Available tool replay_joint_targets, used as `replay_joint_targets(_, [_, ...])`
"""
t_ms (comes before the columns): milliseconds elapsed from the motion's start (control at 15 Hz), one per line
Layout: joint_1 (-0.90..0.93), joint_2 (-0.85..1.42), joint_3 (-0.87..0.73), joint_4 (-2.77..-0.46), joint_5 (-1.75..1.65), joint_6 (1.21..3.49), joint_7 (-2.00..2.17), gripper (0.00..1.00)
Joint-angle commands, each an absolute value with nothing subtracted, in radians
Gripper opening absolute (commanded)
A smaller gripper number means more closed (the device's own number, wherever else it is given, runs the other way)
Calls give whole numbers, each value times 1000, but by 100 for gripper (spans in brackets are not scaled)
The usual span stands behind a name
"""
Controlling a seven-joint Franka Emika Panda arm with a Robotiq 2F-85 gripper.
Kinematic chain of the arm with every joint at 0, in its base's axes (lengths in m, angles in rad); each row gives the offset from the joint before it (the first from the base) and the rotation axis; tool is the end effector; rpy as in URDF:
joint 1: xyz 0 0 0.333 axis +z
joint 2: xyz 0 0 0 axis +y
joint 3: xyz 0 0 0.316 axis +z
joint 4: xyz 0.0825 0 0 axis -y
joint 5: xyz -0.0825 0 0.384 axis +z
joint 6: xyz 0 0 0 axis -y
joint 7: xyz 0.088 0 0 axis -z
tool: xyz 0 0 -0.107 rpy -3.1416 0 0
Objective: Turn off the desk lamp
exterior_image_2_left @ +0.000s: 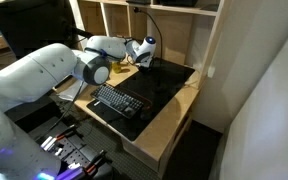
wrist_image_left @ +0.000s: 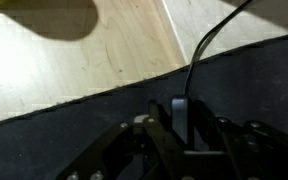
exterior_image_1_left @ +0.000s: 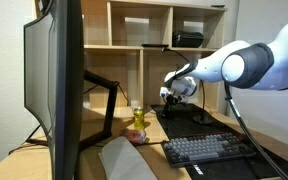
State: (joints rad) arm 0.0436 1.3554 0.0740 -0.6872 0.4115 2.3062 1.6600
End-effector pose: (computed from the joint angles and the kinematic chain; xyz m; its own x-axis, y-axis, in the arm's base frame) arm 0.8168 0.0707 0.1416 -0.2131 -0.8739 -0.4370 -0.9398 0.3056 -0.1529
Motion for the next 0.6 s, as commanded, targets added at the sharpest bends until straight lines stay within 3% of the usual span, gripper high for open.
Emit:
replay_joint_targets(0, [44,1391,76,-622,368,2269,1703,71])
replay_joint_targets(267, [47,1392,72,-607,338,2210,1708,99])
replay_joint_targets(533, [51,1363,74,-655,359,2200,1688,100])
